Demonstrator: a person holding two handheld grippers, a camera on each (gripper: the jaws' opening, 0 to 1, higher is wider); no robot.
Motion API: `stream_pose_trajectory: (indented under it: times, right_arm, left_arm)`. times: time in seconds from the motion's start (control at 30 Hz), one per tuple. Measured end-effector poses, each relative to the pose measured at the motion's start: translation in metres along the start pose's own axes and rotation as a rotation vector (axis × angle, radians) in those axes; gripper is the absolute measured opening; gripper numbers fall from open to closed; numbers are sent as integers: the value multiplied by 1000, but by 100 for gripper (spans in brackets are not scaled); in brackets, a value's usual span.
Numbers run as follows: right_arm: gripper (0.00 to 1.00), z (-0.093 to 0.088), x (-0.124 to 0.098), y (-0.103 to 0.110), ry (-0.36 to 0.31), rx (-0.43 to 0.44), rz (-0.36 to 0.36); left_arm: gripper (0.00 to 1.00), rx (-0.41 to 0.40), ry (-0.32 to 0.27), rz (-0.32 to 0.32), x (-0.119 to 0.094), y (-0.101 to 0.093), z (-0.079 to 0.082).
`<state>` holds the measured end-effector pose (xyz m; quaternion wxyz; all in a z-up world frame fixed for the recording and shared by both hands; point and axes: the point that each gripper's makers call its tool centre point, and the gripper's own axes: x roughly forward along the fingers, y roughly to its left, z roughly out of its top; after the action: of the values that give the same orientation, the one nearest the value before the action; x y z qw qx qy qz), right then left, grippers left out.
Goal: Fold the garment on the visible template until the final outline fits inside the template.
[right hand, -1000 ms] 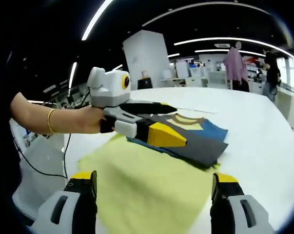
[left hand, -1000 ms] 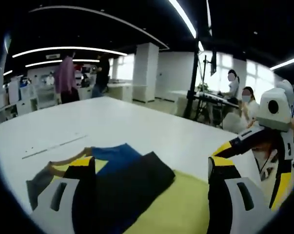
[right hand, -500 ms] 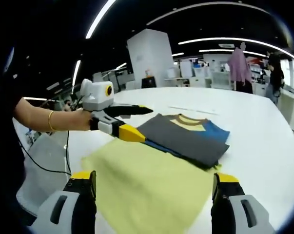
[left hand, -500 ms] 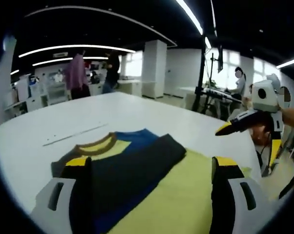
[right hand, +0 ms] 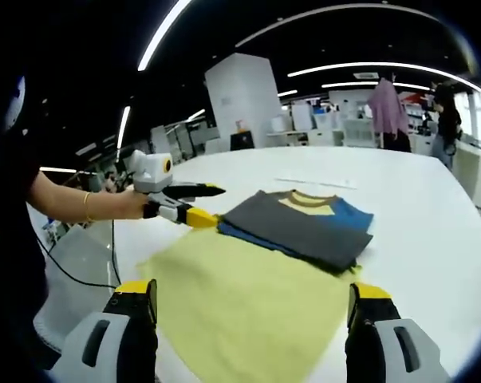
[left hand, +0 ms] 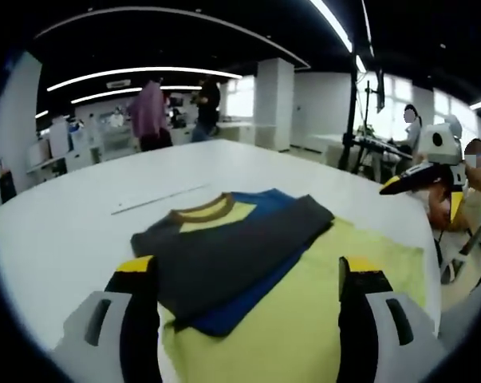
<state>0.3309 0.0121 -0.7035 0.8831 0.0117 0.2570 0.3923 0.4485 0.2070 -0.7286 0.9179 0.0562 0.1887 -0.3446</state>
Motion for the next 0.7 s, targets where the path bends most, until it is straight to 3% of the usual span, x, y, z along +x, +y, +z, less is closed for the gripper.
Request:
stream_pose_trajectory:
  times: [0.27, 0.5, 0.7]
  right_arm:
    - [99, 1, 0, 3, -11, 9, 6]
    - [99, 2, -1, 2, -16, 12, 7]
    - [99, 1, -2, 0, -17, 16, 3]
  left_arm:
    - [69, 18, 21, 41, -9, 19, -10]
    - [44, 76, 68, 122, -14, 40, -20]
    - [35, 84, 120, 156, -16, 53, -34]
